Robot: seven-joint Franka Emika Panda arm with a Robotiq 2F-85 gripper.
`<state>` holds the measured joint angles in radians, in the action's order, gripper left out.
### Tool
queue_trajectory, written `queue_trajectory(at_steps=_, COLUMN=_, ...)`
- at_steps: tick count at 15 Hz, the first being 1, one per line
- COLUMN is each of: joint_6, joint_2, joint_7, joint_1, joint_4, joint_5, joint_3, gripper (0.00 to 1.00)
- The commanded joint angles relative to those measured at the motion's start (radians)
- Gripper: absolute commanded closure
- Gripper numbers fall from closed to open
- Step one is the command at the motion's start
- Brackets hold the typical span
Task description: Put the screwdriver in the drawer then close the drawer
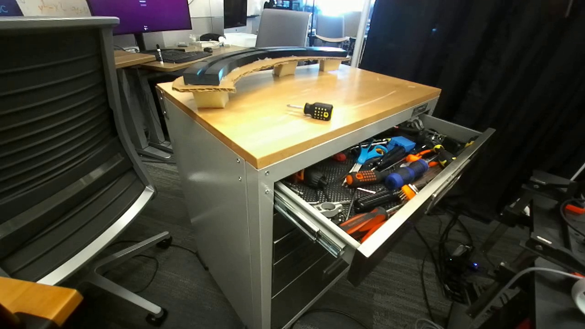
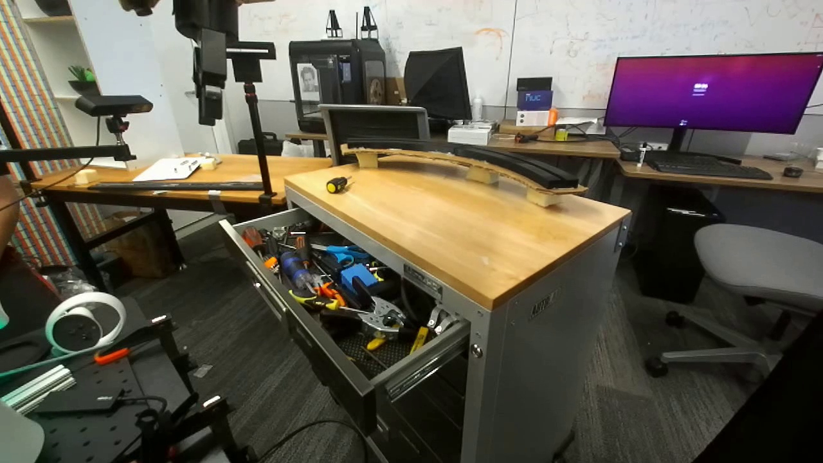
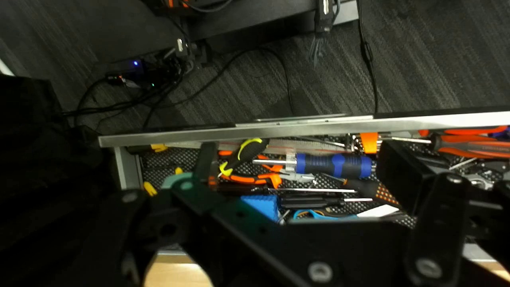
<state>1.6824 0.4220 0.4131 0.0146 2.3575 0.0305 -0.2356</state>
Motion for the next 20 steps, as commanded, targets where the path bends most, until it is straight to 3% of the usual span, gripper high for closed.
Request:
queue_trajectory(at_steps=1, joint_6=0.226, joint_2=-0.135, joint_7=0.002, joint_1=0.021, joint_4=-0.012, joint_5=-0.016, joint_3=0.014, gripper=0.0)
queue_trajectory(at_steps=5, joint_6=0.48, joint_2=-0.385, joint_7=-0.022, joint_1=0.047, joint_4=-0.089, joint_5=-0.014, joint_3=0.016, gripper=0.0)
queue_trajectory(at_steps=9, joint_6=0.655, joint_2=-0.595, joint_7=-0.033, joint_1=0.082, joint_4=-0.192, joint_5=-0.005, joint_3=0.037, gripper=0.0)
queue_trajectory(at_steps=13, joint_6=0.74, joint_2=-0.724, joint_7=-0.038, joint_1=0.122, joint_4=-0.308, joint_5=-0.006, joint_3=0.069, gripper=0.0)
queue_trajectory(at_steps=20, joint_6=0.818, joint_2=-0.846, joint_7=-0.019, joint_1=0.197, joint_4=-0.44, joint_5=0.015, joint_3=0.12, gripper=0.0)
